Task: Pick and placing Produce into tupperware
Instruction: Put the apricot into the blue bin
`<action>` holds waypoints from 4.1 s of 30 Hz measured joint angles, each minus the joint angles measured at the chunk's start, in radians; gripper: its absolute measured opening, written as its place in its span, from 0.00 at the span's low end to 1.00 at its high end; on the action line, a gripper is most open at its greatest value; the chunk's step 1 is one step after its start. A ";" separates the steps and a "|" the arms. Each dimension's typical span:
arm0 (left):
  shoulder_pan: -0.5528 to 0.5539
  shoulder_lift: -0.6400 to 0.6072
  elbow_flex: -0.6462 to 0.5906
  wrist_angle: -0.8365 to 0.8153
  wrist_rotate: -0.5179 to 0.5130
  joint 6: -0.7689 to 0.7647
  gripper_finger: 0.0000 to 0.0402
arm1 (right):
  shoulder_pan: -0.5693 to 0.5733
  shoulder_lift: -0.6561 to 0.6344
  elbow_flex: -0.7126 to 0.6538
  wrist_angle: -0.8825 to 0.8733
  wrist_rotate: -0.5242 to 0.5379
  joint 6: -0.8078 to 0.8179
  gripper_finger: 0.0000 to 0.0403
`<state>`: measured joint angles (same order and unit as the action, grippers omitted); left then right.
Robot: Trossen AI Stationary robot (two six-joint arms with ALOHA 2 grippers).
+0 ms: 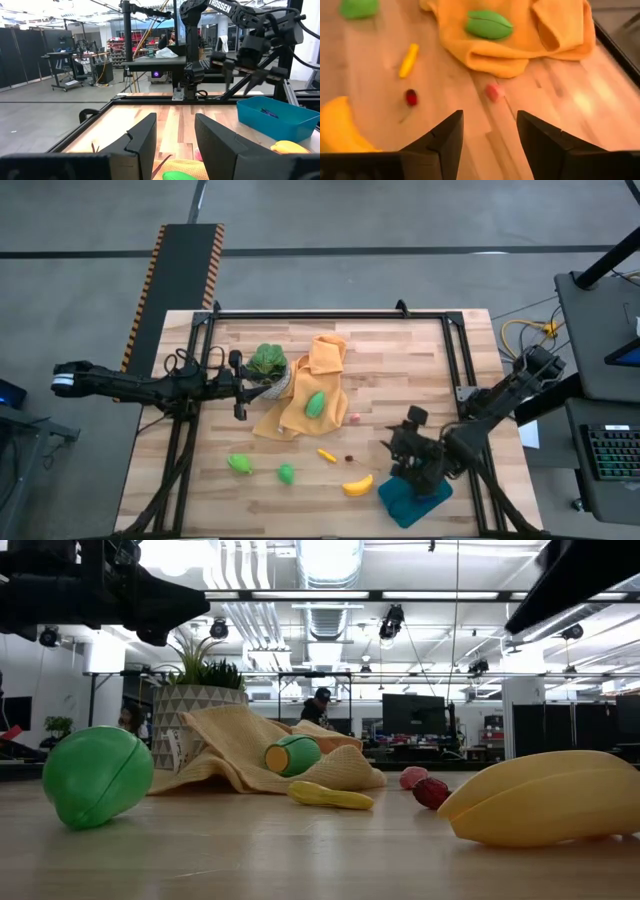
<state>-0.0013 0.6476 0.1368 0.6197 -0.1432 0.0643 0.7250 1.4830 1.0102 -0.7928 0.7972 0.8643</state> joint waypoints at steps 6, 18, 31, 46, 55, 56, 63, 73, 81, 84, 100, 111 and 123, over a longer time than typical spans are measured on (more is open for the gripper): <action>0.000 0.000 0.000 0.000 0.000 0.000 0.30 | -0.157 0.006 -0.007 -0.001 -0.176 -0.158 0.49; 0.000 0.000 0.000 0.000 0.000 0.000 0.30 | -0.433 0.006 -0.009 0.255 -0.517 -0.685 0.65; 0.000 0.000 -0.004 0.000 0.000 -0.001 0.30 | -0.607 0.110 -0.016 0.317 -0.753 -0.908 0.64; 0.000 0.000 -0.011 -0.001 0.000 -0.004 0.30 | -0.623 0.303 -0.016 0.337 -0.753 -0.955 0.61; 0.000 0.000 -0.012 0.000 0.000 -0.004 0.30 | -0.637 0.289 -0.015 0.405 -0.752 -0.977 0.59; 0.000 0.000 -0.012 0.000 0.000 -0.004 0.30 | -0.639 0.289 -0.015 0.411 -0.752 -0.981 0.59; 0.000 0.000 -0.012 0.000 0.000 -0.005 0.30 | -0.641 0.288 -0.015 0.411 -0.752 -0.984 0.56; 0.000 0.000 -0.013 -0.001 0.000 -0.005 0.30 | -0.641 0.325 -0.015 0.419 -0.785 -0.944 0.55; 0.000 0.000 -0.013 -0.001 0.000 -0.005 0.30 | -0.641 0.324 -0.015 0.417 -0.776 -0.943 0.54; 0.000 0.000 -0.013 0.000 0.000 -0.005 0.30 | -0.640 0.325 -0.015 0.417 -0.777 -0.943 0.51; 0.000 0.000 -0.013 -0.001 0.000 -0.005 0.30 | -0.640 0.323 -0.012 0.400 -0.769 -0.943 0.16; 0.000 0.000 -0.013 -0.001 0.000 -0.005 0.30 | -0.636 0.253 0.135 0.111 -0.770 -0.970 0.13; 0.000 0.000 -0.013 -0.009 0.000 -0.005 0.30 | -0.546 0.019 0.217 -0.080 -0.950 -0.818 0.13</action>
<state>-0.0013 0.6478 0.1238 0.6109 -0.1430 0.0593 0.1794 1.5016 1.2269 -0.8726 -0.1528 0.0464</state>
